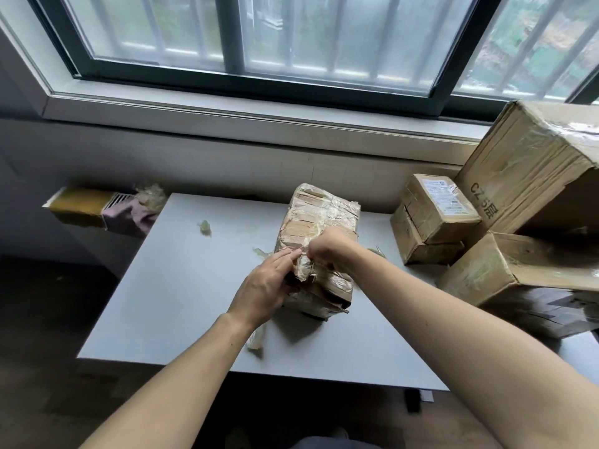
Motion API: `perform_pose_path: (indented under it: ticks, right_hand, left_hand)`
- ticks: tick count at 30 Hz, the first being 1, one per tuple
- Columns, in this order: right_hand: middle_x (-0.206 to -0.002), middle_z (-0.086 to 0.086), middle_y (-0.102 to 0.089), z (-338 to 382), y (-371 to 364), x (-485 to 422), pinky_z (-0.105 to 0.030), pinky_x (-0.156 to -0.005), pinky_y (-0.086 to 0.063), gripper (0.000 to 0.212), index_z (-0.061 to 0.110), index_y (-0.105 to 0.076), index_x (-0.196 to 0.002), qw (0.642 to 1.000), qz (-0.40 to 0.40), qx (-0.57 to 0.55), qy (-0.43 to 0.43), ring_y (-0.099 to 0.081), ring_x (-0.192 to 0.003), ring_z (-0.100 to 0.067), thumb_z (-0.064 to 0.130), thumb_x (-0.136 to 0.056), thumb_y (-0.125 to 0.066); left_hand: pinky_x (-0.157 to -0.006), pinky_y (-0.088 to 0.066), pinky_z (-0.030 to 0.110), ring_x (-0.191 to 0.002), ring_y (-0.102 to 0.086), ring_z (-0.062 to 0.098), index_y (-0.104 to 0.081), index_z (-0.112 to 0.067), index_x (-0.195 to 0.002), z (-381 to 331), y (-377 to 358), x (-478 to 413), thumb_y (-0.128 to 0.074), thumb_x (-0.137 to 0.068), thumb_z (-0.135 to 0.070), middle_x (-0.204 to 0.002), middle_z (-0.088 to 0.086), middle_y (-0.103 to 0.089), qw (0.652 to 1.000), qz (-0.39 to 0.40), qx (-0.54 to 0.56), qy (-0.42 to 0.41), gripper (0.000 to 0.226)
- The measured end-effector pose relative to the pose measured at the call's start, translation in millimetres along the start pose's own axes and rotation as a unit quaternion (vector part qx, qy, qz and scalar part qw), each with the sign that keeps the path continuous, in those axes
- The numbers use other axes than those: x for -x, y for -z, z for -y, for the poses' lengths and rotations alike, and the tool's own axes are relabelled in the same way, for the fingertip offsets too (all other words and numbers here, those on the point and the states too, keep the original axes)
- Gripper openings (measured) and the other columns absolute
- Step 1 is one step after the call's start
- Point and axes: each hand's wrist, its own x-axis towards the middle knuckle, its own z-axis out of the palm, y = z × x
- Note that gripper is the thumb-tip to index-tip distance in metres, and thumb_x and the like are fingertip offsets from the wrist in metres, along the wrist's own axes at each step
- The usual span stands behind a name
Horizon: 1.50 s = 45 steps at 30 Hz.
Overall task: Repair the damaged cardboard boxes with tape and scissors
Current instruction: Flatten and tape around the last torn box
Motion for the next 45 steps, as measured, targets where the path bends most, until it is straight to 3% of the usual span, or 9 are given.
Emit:
perform_pose_path:
  ticks: [5,8,12,16,21,25,34,39,45]
  right_hand:
    - [-0.091,-0.007,-0.055,2,13,11,-0.022,-0.059,-0.043,0.013,0.007,-0.057,-0.107,0.996,0.006,0.094,-0.009,-0.052,-0.072,-0.016,0.009,-0.095,-0.055]
    - [-0.087,-0.004,-0.057,-13,9,9,-0.023,-0.055,-0.041,0.022,0.003,-0.060,-0.112,0.989,-0.028,0.147,-0.012,-0.054,-0.085,-0.020,0.015,-0.095,-0.055]
    - [-0.073,-0.004,-0.055,-27,13,13,-0.023,-0.043,-0.035,0.008,0.005,-0.061,-0.093,0.991,-0.036,0.126,-0.002,-0.051,-0.062,-0.016,0.012,-0.089,-0.058]
    - [-0.068,-0.004,-0.053,-27,17,15,-0.023,-0.044,-0.035,0.004,0.006,-0.061,-0.086,0.997,-0.034,0.062,0.008,-0.047,-0.057,-0.016,0.009,-0.087,-0.057]
    - [-0.065,0.001,-0.055,-27,29,18,-0.014,-0.039,-0.034,0.011,0.012,-0.061,-0.076,0.998,-0.054,0.014,0.026,-0.050,-0.056,-0.014,0.016,-0.086,-0.063]
    - [-0.070,-0.003,-0.057,-23,40,17,-0.028,-0.059,-0.041,0.009,0.012,-0.059,-0.073,0.992,-0.102,-0.055,0.055,-0.053,-0.068,-0.021,0.013,-0.081,-0.056]
    - [-0.063,0.004,-0.054,-9,48,14,-0.035,-0.075,-0.040,0.032,0.018,-0.052,-0.061,0.984,-0.160,0.004,0.078,-0.051,-0.070,-0.018,0.030,-0.089,-0.058]
    - [-0.065,-0.002,-0.054,-15,40,8,-0.032,-0.054,-0.040,0.028,0.016,-0.054,-0.066,0.981,-0.122,-0.114,0.103,-0.049,-0.062,-0.019,0.023,-0.091,-0.064]
    - [-0.065,0.000,-0.054,-11,22,12,-0.023,-0.046,-0.035,0.019,0.011,-0.059,-0.071,0.994,-0.077,0.025,0.075,-0.049,-0.059,-0.014,0.016,-0.089,-0.062]
  left_hand:
    - [-0.090,-0.052,0.033,-0.113,-0.056,0.014,-0.044,-0.028,-0.139,-11,-10,1,-0.072,-0.079,-0.012,-0.128,-0.007,-0.057,0.997,0.009,0.054,0.062,0.069]
    - [-0.100,-0.044,0.043,-0.120,-0.041,0.019,-0.039,-0.024,-0.147,-16,-17,-12,-0.069,-0.079,-0.019,-0.134,-0.004,-0.045,0.994,0.091,0.023,0.049,0.074]
    - [-0.112,-0.034,0.044,-0.131,-0.025,0.019,-0.031,-0.034,-0.152,-14,-14,-32,-0.080,-0.075,-0.044,-0.145,-0.004,-0.025,0.977,0.207,-0.031,0.042,0.092]
    - [-0.119,-0.025,0.046,-0.148,-0.006,0.022,-0.018,-0.040,-0.155,-14,-22,-38,-0.082,-0.064,-0.060,-0.162,-0.002,0.004,0.976,0.208,-0.040,0.055,0.112]
    - [-0.117,-0.029,0.044,-0.148,-0.019,0.026,-0.022,-0.042,-0.154,-22,-22,-41,-0.073,-0.064,-0.068,-0.162,0.006,-0.021,0.989,0.141,-0.032,0.044,0.106]
    - [-0.115,-0.034,0.039,-0.140,-0.036,0.028,-0.045,-0.029,-0.147,-31,-6,-55,-0.075,-0.071,-0.057,-0.154,0.008,-0.040,0.997,0.058,-0.047,-0.019,0.087]
    - [-0.111,-0.040,0.046,-0.138,-0.043,0.031,-0.048,-0.016,-0.145,-41,-6,-60,-0.054,-0.084,-0.051,-0.150,0.013,-0.045,0.998,0.005,-0.059,-0.031,0.071]
    - [-0.105,-0.044,0.049,-0.141,-0.040,0.032,-0.047,-0.022,-0.146,-29,-11,-54,-0.059,-0.089,-0.036,-0.156,0.007,-0.038,0.994,0.012,-0.091,-0.056,0.060]
    - [-0.094,-0.050,0.044,-0.118,-0.044,0.022,-0.048,-0.026,-0.142,-26,-1,-34,-0.070,-0.074,-0.043,-0.145,-0.011,-0.042,0.997,0.039,-0.062,0.009,0.074]
